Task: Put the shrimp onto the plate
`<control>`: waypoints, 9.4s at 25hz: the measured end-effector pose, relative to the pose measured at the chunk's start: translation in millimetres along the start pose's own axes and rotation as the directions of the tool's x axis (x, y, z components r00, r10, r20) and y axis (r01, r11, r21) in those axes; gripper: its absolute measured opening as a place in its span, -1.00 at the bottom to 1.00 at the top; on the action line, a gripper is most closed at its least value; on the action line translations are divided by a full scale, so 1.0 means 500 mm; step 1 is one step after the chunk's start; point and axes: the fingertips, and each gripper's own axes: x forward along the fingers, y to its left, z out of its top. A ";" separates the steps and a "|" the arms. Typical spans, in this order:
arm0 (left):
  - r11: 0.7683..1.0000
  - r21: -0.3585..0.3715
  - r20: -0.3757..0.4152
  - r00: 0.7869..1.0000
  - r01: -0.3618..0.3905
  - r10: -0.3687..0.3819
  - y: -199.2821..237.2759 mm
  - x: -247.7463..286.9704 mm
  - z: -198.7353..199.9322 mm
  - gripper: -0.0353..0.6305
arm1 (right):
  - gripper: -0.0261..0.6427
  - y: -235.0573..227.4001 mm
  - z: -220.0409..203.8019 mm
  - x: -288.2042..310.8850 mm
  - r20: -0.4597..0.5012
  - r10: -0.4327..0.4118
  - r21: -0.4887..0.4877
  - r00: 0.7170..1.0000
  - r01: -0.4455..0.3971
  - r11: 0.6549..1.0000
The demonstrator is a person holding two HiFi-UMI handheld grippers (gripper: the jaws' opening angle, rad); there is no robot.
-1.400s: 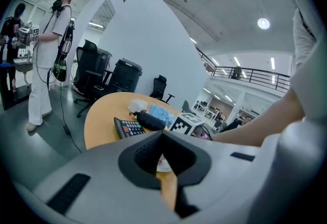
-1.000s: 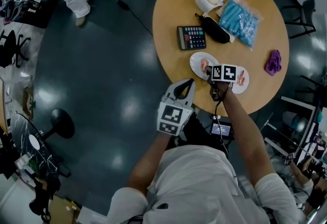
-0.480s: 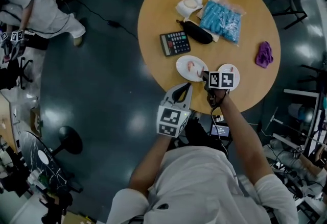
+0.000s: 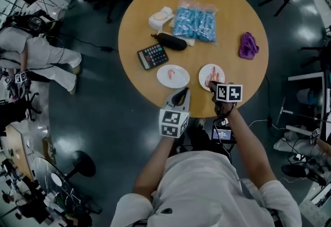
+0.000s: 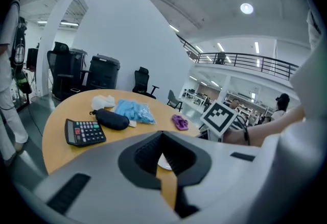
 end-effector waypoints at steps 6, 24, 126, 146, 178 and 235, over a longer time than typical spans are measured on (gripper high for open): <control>1.000 -0.007 -0.049 0.999 -0.023 0.022 -0.043 0.064 -0.041 -0.87 | -0.75 -0.098 -0.039 -0.024 -0.036 -0.046 -0.109 0.998 0.042 0.993; 0.999 -0.046 -0.039 0.999 -0.029 0.027 -0.083 0.065 -0.051 -0.87 | -0.75 -0.149 -0.073 0.088 -0.292 -0.030 -0.074 0.956 0.008 0.997; 0.987 -0.155 0.016 0.999 -0.038 0.041 0.099 -0.140 -0.045 -0.87 | -0.74 0.149 0.028 0.132 -0.116 0.074 -0.028 0.990 -0.078 0.997; 0.995 -0.079 -0.075 0.995 0.059 -0.065 -0.035 0.034 -0.032 -0.87 | -0.74 -0.062 0.048 0.171 -0.063 0.021 0.077 0.998 -0.016 0.997; 0.992 -0.118 -0.078 0.996 0.035 -0.044 -0.029 0.016 -0.060 -0.87 | -0.74 -0.074 0.032 0.200 -0.095 -0.001 0.067 0.995 0.008 0.998; 0.987 0.133 0.192 0.975 0.089 -0.113 -0.268 -0.152 0.137 -0.87 | -0.87 0.133 0.001 -0.585 0.765 0.129 -0.207 0.631 0.051 0.977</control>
